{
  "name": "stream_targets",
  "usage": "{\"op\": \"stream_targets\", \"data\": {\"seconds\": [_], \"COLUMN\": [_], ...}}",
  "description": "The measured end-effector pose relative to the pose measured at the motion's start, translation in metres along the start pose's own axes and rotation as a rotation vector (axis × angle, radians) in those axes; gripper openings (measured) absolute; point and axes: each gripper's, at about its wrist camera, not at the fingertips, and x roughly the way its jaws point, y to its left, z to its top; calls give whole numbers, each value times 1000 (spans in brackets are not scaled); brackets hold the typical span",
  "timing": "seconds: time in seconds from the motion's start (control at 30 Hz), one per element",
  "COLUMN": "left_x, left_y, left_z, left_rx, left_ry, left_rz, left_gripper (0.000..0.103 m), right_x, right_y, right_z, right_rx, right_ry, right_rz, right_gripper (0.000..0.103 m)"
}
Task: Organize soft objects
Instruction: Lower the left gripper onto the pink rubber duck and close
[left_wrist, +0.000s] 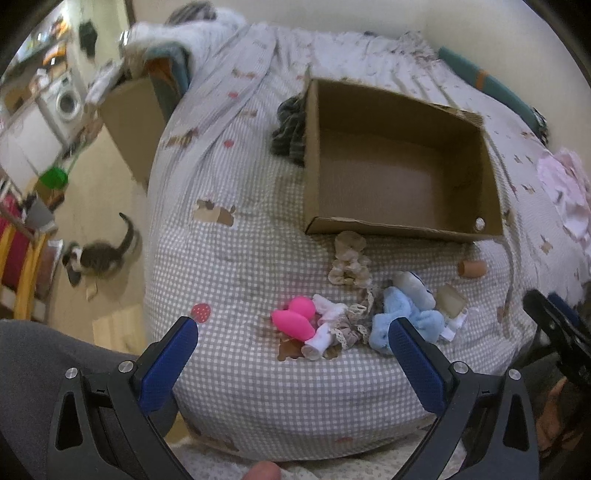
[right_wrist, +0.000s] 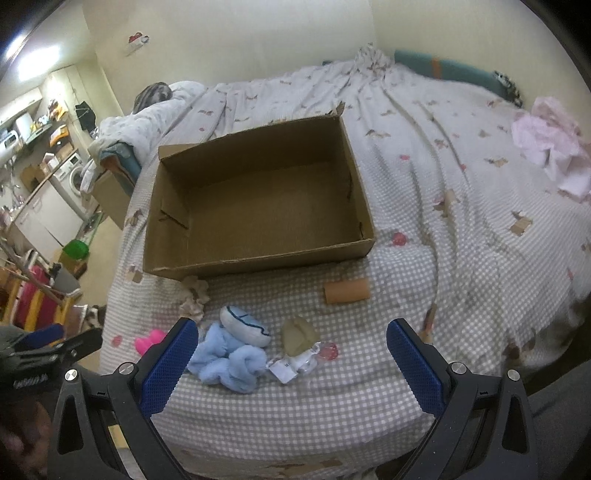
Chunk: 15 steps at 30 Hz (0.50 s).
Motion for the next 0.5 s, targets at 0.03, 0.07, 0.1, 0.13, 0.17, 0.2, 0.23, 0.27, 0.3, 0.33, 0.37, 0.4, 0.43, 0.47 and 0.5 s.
{"op": "stream_targets", "data": {"seconds": [0.03,0.07,0.1,0.13,0.17,0.2,0.23,0.27,0.3,0.33,0.37,0.4,0.43,0.47,0.5], "left_x": [6,13,21,30,38,47,56,63,71,79,85,92,98,103,109], "left_y": [4,7,10,12,14,16,17,18,18,19,20,21,22,23,24], "left_z": [5,9,12,14,15,16,18,18,19,19,19,18,18,17,15], "left_rx": [-21,-34,-48,-62,-71,-82,-97,-102,-108,-117,-127,-135,-149,-162,-176], "left_ry": [33,67,105,146,181,210,236,256,278,289,306,332,351,363,380], "left_rz": [-4,-1,12,27,32,23,10,6,4,2,-4,-12,-28,-37,-42], "left_gripper": [103,103,103,103,103,103,103,103,103,102,101,96,84,79,76], "right_x": [1,3,5,7,10,13,16,19,23,26,28,31,33,36,38], "right_y": [-2,-4,-7,-10,-13,-15,-17,-19,-21,-22,-24,-26,-27,-29,-30], "right_z": [3,7,9,12,14,17,19,20,22,24,26,28,30,31,32], "right_rx": [7,15,25,35,45,52,55,54,51,49,48,50,52,54,55], "right_ry": [13,28,41,56,71,84,97,109,122,134,143,152,159,165,171], "right_rz": [2,7,12,17,21,22,21,18,13,10,7,5,5,5,8], "right_gripper": [103,103,103,103,103,103,103,103,103,103,103,103,103,103,103]}}
